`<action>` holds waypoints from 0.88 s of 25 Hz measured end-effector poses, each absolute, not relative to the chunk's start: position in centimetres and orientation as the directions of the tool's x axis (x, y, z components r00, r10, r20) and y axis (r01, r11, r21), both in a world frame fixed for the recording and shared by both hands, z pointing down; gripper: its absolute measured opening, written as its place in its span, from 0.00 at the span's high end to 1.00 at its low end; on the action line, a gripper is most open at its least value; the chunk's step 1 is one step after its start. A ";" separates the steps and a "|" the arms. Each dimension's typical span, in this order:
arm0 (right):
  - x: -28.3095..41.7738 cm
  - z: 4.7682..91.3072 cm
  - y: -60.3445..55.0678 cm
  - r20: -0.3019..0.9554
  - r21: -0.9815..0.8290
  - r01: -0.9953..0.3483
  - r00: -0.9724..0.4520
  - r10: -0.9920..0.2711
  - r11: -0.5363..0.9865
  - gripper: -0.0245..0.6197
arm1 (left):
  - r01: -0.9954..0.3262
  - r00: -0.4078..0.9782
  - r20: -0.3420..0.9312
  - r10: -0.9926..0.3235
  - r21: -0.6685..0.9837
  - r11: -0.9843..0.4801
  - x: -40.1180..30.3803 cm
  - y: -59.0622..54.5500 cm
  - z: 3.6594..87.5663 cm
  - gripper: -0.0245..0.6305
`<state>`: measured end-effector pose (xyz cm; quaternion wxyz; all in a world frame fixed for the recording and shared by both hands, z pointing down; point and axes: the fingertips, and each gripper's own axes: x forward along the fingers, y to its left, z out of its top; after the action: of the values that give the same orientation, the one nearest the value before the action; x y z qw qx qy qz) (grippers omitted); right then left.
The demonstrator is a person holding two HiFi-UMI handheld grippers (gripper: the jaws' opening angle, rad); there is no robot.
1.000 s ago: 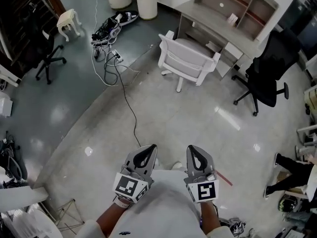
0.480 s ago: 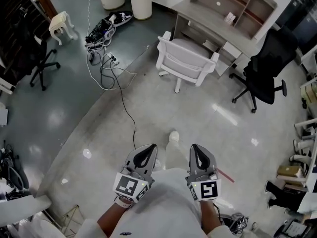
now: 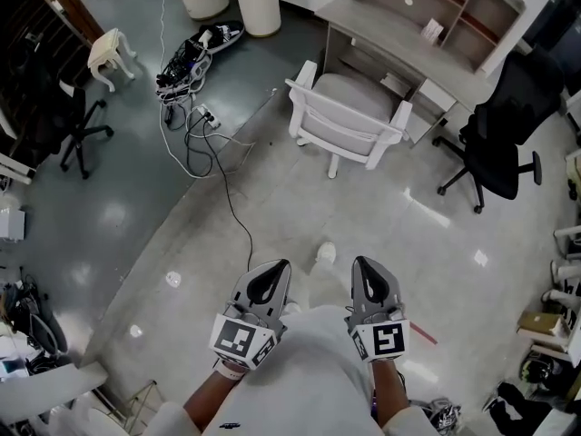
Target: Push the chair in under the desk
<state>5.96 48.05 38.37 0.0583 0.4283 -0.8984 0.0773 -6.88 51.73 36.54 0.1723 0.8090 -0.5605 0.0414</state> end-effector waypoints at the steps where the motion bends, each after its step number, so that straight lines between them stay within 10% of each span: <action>1: 6.2 38.3 46.7 0.170 -0.089 -0.777 -0.628 -0.759 0.623 0.95 | -0.922 0.366 0.261 -0.893 0.230 -0.311 -6.7 50.4 36.5 0.95; 22: 9.3 36.7 25.2 0.120 -0.081 -0.734 -0.679 -0.724 0.674 0.95 | -0.948 0.308 0.278 -0.910 0.168 -0.269 -3.1 29.6 35.5 0.95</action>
<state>9.30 25.16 36.74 0.0389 0.3988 -0.9142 0.0615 -3.12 29.60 35.52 0.1523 0.7941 -0.5849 0.0631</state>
